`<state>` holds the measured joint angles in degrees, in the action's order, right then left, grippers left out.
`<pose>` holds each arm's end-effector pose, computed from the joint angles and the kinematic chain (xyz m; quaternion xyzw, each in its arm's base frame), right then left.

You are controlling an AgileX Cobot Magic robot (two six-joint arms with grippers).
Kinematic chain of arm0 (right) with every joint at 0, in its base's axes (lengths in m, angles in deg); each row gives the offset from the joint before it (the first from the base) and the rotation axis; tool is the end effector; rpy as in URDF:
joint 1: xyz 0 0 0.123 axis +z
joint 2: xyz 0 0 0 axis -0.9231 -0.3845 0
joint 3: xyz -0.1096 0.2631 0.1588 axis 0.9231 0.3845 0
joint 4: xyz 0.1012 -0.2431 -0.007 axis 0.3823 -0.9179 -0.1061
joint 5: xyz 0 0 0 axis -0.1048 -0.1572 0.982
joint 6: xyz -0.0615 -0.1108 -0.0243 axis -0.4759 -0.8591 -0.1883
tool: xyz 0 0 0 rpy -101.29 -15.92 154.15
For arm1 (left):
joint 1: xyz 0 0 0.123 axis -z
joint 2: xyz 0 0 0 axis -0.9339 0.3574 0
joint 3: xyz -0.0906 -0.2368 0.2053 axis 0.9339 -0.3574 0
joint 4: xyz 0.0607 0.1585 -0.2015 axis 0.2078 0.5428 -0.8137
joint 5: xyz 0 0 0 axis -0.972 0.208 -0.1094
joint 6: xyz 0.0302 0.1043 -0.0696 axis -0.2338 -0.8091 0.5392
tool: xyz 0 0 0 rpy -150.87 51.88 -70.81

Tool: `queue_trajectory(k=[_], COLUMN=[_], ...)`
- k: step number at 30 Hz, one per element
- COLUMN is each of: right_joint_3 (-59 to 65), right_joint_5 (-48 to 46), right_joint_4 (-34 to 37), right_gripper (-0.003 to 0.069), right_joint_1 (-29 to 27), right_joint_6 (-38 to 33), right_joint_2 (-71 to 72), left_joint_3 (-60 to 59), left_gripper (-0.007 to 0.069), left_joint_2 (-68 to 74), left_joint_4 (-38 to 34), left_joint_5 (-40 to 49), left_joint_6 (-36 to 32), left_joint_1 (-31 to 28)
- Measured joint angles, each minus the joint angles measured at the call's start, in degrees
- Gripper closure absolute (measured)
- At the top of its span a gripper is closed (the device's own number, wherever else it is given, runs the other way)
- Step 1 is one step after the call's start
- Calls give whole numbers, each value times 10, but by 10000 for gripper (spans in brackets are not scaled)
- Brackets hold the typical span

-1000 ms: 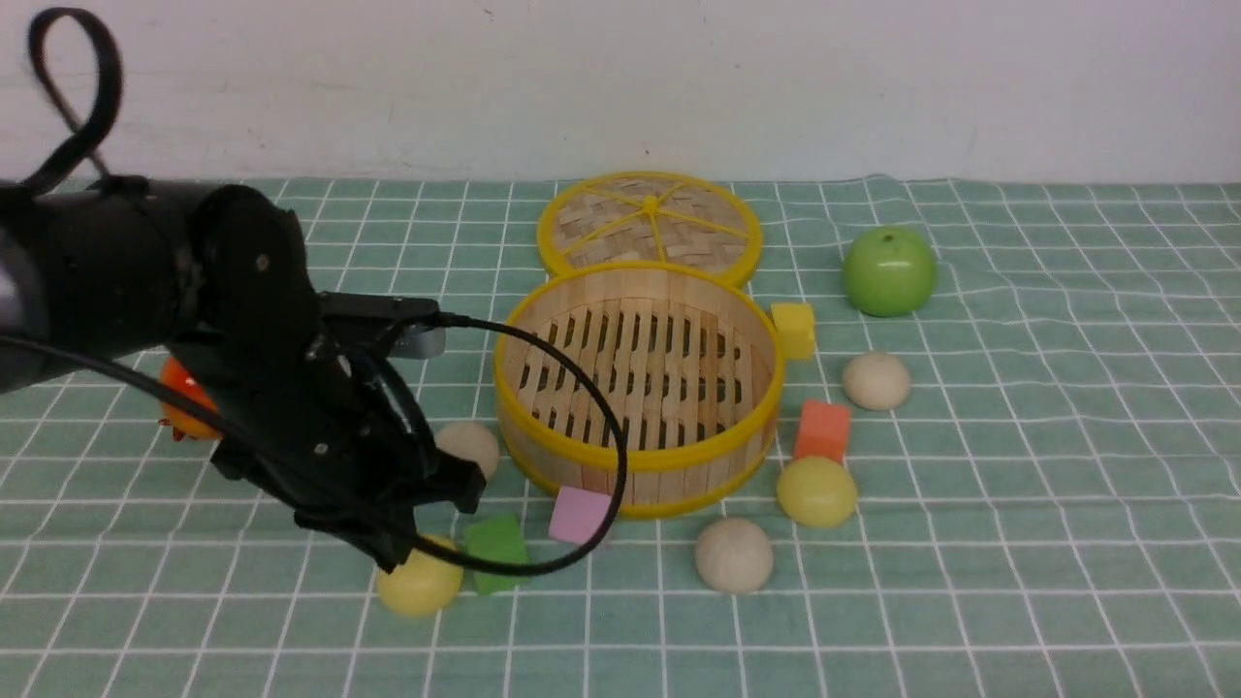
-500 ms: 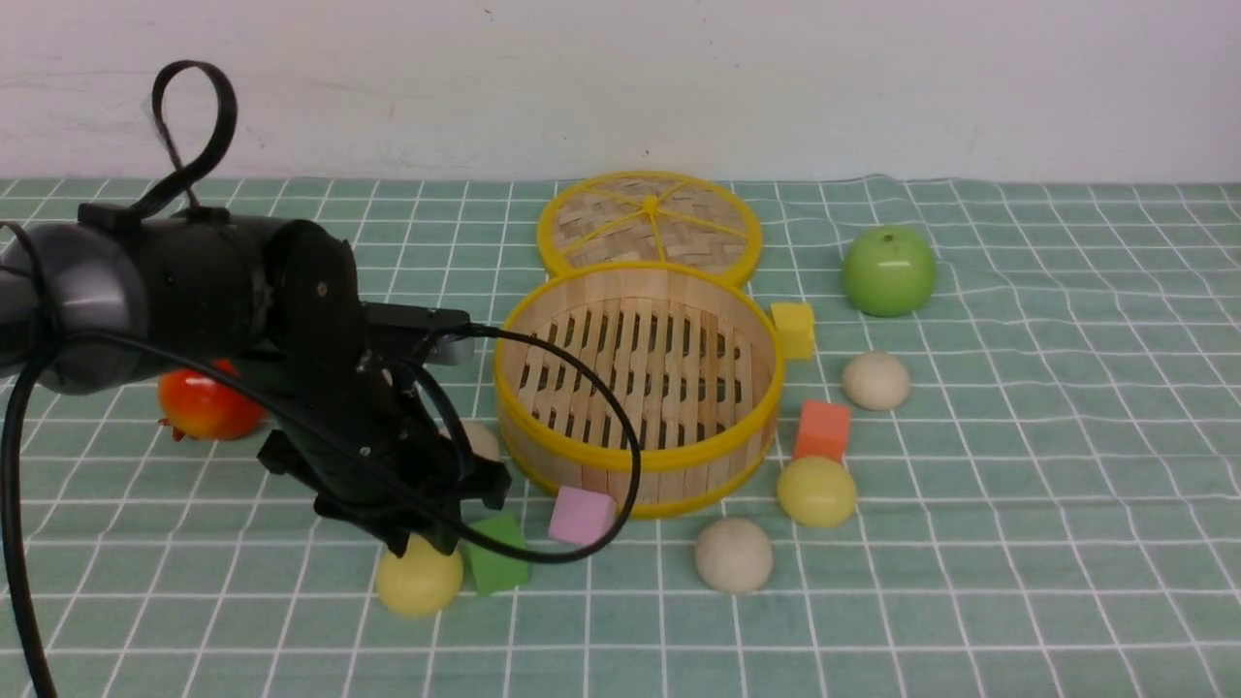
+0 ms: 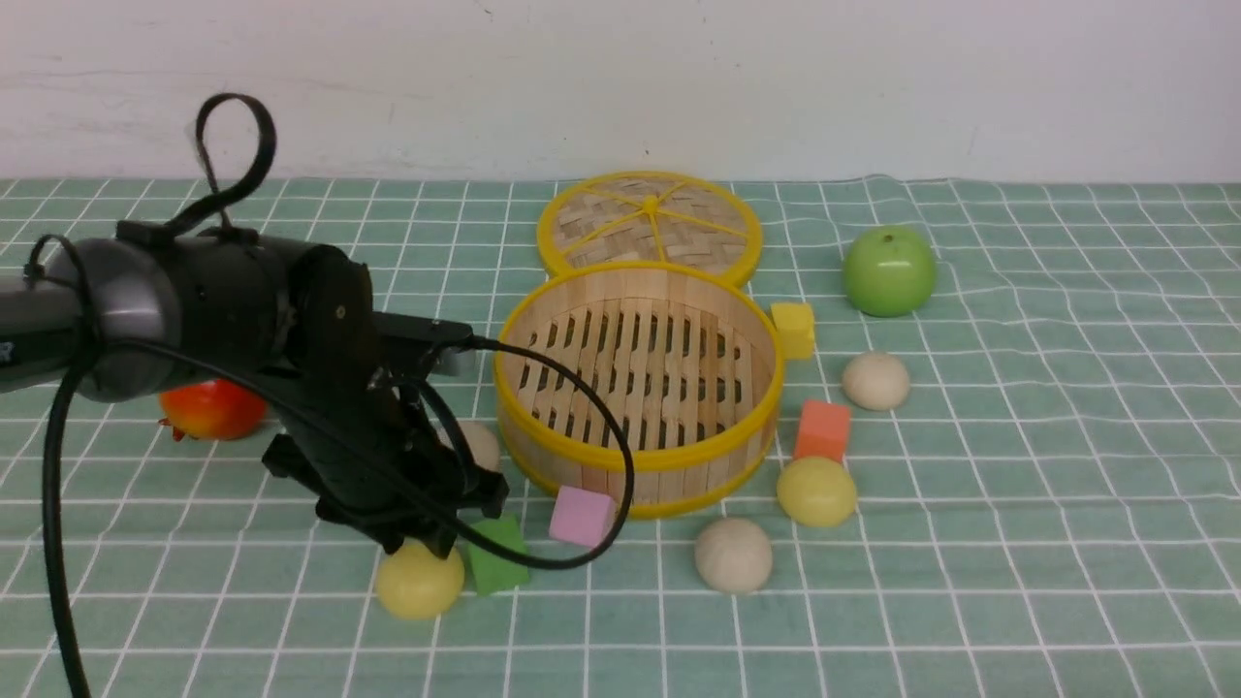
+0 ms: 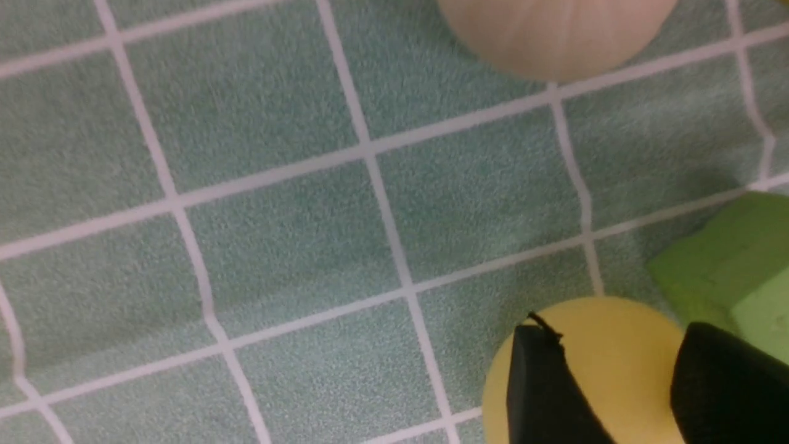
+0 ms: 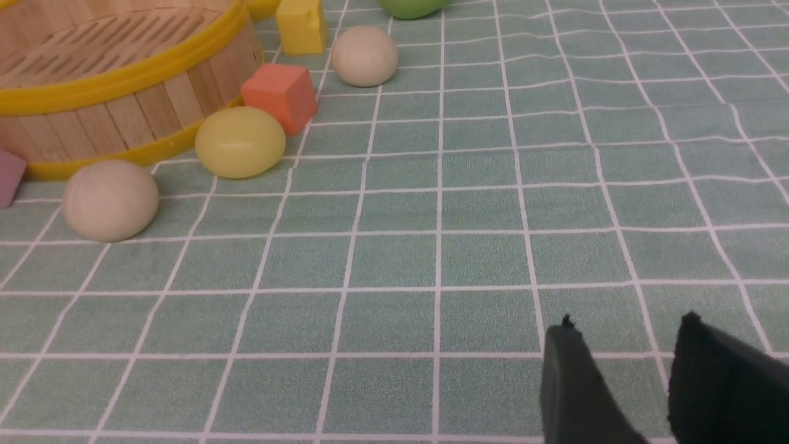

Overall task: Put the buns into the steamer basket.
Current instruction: Use the left arm to grab a steamed stuffed bun, then use the left arm to put the steamed stuffed bun into the steamer

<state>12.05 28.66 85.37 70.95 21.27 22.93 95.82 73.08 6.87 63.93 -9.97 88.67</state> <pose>0.0580 0.0074 0.1617 0.0243 0.8070 0.0725 0.5856 0.3687 -0.1378 0.1815 0.1168 0.9825 -0.0547 0.1347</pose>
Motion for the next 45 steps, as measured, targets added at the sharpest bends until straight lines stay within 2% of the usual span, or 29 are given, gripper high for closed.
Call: queue_trajectory(k=[8, 12, 15, 17, 23, 29, 32, 38, 45], right_joint_3=[0, 0, 0, 0, 0, 0, 0, 0, 0], right_joint_5=[0, 0, 0, 0, 0, 0, 0, 0, 0], right_joint_4=[0, 0, 0, 0, 0, 0, 0, -1, -1], right_gripper=[419, 419, 419, 419, 419, 419, 419, 419, 419], right_joint_1=[0, 0, 0, 0, 0, 0, 0, 0, 0], right_joint_6=[0, 0, 0, 0, 0, 0, 0, 0, 0], right_joint_2=[0, 0, 0, 0, 0, 0, 0, 0, 0], left_joint_3=[1, 1, 1, 1, 23, 137, 199, 329, 400], left_gripper=[350, 457, 603, 634, 638, 638, 638, 638, 629], left_joint_2=[10, 10, 9, 4, -50, -52, -19, 95, 185], left_joint_4=[0, 0, 0, 0, -27, -103, -112, -86, -29], left_joint_5=[-3, 5, 15, 20, 73, 89, 89, 85, 107], left_joint_6=[1, 1, 1, 1, -1, -57, -77, -95, -81], left_joint_1=[0, 0, 0, 0, 0, 5, 21, 65, 67])
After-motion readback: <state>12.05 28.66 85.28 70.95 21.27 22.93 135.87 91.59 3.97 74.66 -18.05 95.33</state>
